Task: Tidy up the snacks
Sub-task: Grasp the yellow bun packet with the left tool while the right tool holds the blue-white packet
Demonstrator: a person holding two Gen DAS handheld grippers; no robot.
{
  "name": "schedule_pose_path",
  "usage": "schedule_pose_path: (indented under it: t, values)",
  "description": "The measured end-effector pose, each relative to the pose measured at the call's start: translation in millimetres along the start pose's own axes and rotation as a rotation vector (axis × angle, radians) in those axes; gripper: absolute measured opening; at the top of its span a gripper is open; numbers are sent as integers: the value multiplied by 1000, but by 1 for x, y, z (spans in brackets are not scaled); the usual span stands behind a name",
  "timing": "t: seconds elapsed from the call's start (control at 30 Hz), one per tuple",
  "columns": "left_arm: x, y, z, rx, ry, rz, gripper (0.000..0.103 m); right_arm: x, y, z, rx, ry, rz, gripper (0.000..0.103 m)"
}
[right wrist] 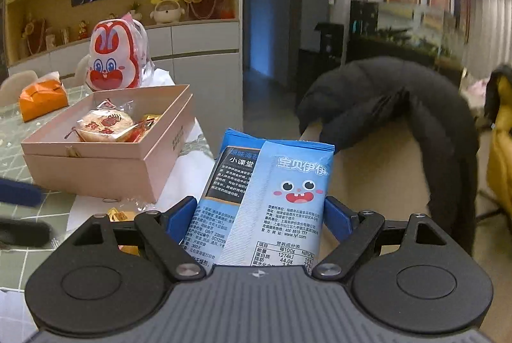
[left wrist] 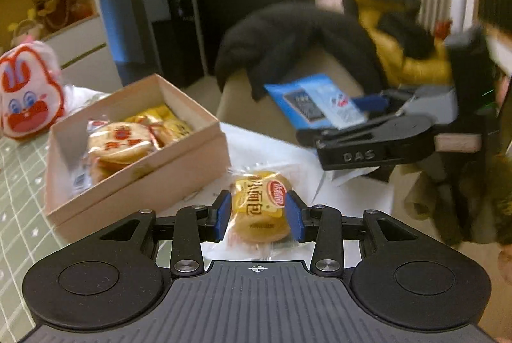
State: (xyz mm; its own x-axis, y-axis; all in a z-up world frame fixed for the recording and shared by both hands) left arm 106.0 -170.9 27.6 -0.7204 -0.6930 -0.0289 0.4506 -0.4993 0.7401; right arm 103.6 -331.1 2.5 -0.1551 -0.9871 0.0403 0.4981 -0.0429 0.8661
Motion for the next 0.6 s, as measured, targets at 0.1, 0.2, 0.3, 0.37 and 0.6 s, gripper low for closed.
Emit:
schedule_pose_path:
  t: [0.1, 0.2, 0.3, 0.37, 0.6]
  values:
    - [8, 5, -23, -83, 22, -42, 44, 7, -5, 6, 6, 30, -22, 85]
    - [14, 6, -36, -136, -1, -50, 74, 16, -7, 15, 24, 48, -31, 85]
    - [10, 11, -44, -157, 10, 8, 80, 24, -8, 21, 42, 61, -40, 85]
    - [4, 12, -46, -147, 19, 53, 78, 28, -8, 29, 52, 71, -46, 85]
    - [-16, 10, -53, -149, 2, 143, 77, 25, -11, 48, 63, 86, -20, 85]
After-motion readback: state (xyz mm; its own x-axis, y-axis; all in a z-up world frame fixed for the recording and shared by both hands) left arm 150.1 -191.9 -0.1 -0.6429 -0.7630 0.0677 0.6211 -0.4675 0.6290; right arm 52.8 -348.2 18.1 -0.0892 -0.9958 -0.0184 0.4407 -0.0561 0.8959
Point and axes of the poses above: each gripper's, at about its wrist camera, not at the fingertips, and z roughly against the way its jaws point, x to its right, y to its top, the point moved 1 cm from there along -z, roughly the way its jaws point, and after that the axes turned 8 degrees about -y, right-handed, at the moved point
